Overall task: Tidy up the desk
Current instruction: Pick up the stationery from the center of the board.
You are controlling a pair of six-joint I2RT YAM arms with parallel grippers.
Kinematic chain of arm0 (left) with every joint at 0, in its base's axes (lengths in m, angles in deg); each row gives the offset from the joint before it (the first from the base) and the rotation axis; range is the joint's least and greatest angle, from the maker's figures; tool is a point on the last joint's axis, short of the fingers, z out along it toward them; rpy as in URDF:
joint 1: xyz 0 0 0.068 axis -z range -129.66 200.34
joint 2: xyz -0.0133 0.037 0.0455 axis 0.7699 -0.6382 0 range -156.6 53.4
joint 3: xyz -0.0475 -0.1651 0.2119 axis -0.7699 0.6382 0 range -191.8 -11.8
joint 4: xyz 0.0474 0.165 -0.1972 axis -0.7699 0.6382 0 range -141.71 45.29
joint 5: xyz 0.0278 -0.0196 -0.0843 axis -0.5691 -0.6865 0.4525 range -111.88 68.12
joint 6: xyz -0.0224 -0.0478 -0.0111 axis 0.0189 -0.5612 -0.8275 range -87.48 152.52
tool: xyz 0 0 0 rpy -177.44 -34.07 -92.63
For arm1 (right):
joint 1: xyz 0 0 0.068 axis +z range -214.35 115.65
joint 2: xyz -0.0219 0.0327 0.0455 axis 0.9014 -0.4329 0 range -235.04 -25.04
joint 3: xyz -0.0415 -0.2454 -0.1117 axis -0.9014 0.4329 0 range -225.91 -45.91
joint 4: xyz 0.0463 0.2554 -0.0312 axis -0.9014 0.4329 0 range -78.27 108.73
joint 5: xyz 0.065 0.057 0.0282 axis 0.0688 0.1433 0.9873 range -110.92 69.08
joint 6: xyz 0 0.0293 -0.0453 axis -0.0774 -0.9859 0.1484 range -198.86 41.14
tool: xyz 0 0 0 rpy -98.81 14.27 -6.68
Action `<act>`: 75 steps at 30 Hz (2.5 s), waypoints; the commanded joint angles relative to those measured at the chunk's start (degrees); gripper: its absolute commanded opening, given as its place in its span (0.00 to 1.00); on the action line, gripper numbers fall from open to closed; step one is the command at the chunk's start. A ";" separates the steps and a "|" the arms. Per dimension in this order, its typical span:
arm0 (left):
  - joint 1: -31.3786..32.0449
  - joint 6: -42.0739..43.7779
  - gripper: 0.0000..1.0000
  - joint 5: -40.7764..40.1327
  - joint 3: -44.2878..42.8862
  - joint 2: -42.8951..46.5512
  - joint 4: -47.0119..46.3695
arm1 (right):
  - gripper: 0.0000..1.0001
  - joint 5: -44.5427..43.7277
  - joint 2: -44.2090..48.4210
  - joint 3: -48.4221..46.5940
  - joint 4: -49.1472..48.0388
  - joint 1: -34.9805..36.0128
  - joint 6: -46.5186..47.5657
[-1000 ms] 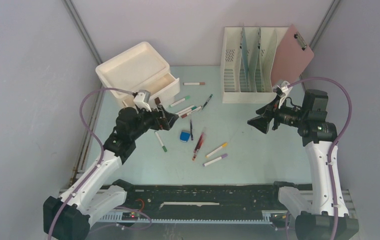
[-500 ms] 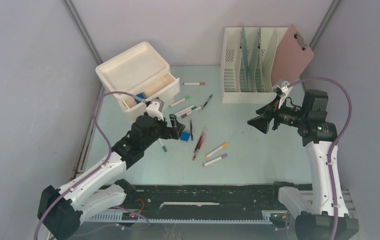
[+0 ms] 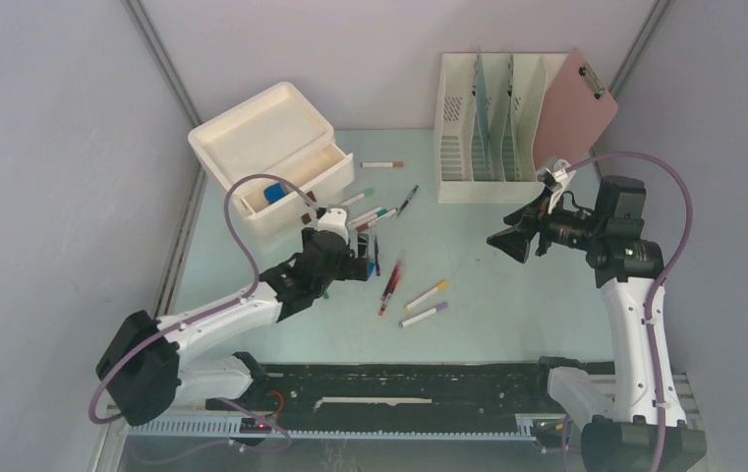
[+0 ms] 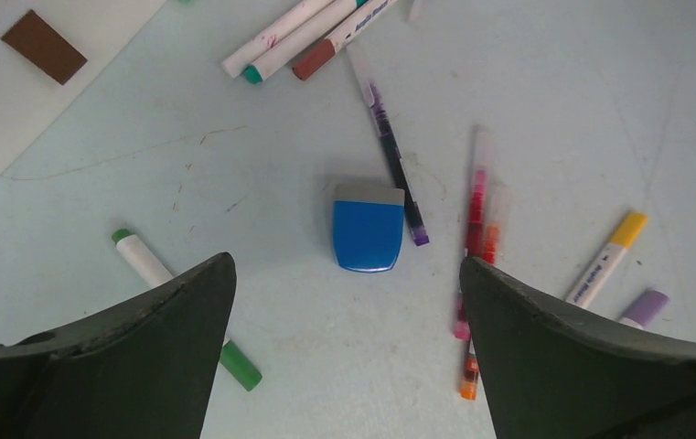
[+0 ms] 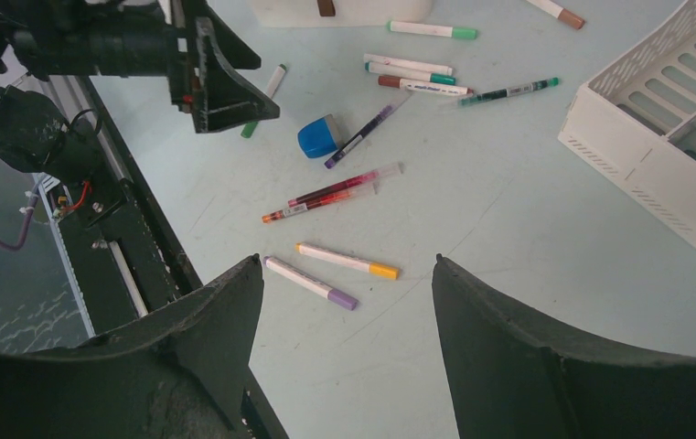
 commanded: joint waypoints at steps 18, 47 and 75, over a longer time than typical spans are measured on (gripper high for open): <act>1.47 5.28 0.95 5.11 -10.33 -24.62 -1.28 | 0.76 0.37 0.26 0.11 -0.41 0.11 0.84; 1.42 9.81 0.61 1.08 -17.93 -33.20 5.27 | 0.76 0.29 -0.05 0.08 -0.39 0.07 0.88; 1.46 12.60 0.02 -3.63 -8.64 -1.42 5.22 | 0.76 0.60 0.28 0.06 -0.39 -0.43 0.80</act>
